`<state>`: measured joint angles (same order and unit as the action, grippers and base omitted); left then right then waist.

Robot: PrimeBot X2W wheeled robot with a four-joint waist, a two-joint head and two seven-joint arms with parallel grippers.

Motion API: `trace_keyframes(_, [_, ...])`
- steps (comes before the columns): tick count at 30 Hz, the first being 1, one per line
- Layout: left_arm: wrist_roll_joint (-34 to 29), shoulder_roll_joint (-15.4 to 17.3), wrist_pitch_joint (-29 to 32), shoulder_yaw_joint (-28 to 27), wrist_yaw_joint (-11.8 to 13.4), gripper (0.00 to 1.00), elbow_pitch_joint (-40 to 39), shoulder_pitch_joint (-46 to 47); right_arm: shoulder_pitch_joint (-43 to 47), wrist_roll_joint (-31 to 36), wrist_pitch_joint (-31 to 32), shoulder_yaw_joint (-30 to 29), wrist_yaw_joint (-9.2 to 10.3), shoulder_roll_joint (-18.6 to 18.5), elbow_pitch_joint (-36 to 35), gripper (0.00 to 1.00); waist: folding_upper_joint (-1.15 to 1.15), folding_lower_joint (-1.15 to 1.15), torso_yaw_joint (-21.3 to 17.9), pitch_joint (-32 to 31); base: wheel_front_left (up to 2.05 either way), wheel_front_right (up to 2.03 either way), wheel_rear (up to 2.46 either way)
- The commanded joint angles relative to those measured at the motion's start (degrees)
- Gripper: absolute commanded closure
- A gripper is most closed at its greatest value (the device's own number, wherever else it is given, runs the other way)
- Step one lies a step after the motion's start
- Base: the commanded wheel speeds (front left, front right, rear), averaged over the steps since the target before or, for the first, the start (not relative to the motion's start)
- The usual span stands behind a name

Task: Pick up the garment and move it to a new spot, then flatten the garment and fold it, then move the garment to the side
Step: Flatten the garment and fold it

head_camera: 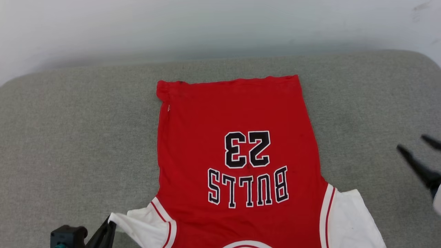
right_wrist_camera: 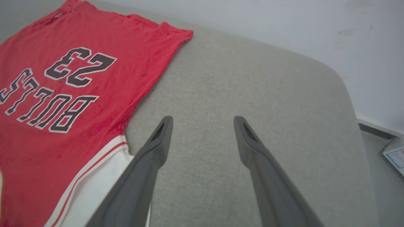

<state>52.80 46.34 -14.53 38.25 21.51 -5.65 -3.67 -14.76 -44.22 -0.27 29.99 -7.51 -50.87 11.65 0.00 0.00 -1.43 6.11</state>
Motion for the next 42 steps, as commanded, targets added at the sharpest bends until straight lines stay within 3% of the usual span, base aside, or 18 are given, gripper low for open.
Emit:
trace_keyframes(1, [-0.54, -0.13, 0.08, -0.09, 0.32, 1.00, -0.39, 1.24, -2.16, 0.59, 0.26, -2.27, 0.04, -0.16, -1.00, 0.00, 0.00, 0.00, 1.31, 2.22, 0.00, 0.00, 0.00])
trace_keyframes(6, [-3.22, -1.24, 0.29, 0.81, 0.86, 1.00, -1.88, 4.62, -12.37, 5.55, 3.89, -12.87, 0.04, 3.66, -6.42, 0.00, 0.00, 0.00, 3.78, 7.28, 0.00, 0.00, 0.00])
trace_keyframes(10, [-5.12, -2.78, 0.65, 1.71, 0.47, 1.00, -2.21, 7.89, -22.92, 7.70, 11.00, -14.62, 0.04, 6.20, -7.89, 0.00, 0.00, 0.00, 6.55, 11.21, 0.00, 0.00, 0.00])
trace_keyframes(17, [-7.46, -5.56, 0.54, 3.02, -0.37, 1.00, -1.53, 12.50, -40.36, 8.26, 27.24, -7.97, 0.04, 7.84, -2.75, 0.00, 0.00, 0.00, 10.55, 16.73, 0.00, 0.00, 0.00])
trace_keyframes(24, [-9.09, -7.45, 0.28, 3.35, -1.08, 1.00, -1.41, 15.49, -53.16, 0.62, 49.93, 3.30, 0.04, 5.98, 5.44, 0.00, 0.00, 0.00, 12.92, 21.48, 0.00, 0.00, 0.00])
trace_keyframes(29, [-10.22, -8.70, 0.08, 3.49, -1.43, 1.00, -1.74, 17.45, -59.19, -0.10, 62.59, 5.63, 0.04, 6.42, 11.24, 0.00, 0.00, 0.00, 14.72, 24.95, 0.00, 0.00, 0.00])
trace_keyframes(36, [-11.83, -10.54, -0.13, 4.23, -2.21, 1.00, -1.65, 20.05, -62.07, 2.72, 69.78, 5.15, 0.04, 8.08, 15.71, 0.00, 0.00, 0.00, 17.16, 29.74, 0.00, 0.00, 0.00])
trace_keyframes(42, [-12.55, -11.87, -0.02, 4.74, -2.61, 1.00, -0.62, 21.34, -55.59, 2.84, 70.66, 6.55, 0.03, 8.38, 16.37, 0.00, 0.00, 0.00, 18.02, 31.52, 0.00, 0.00, 0.00])
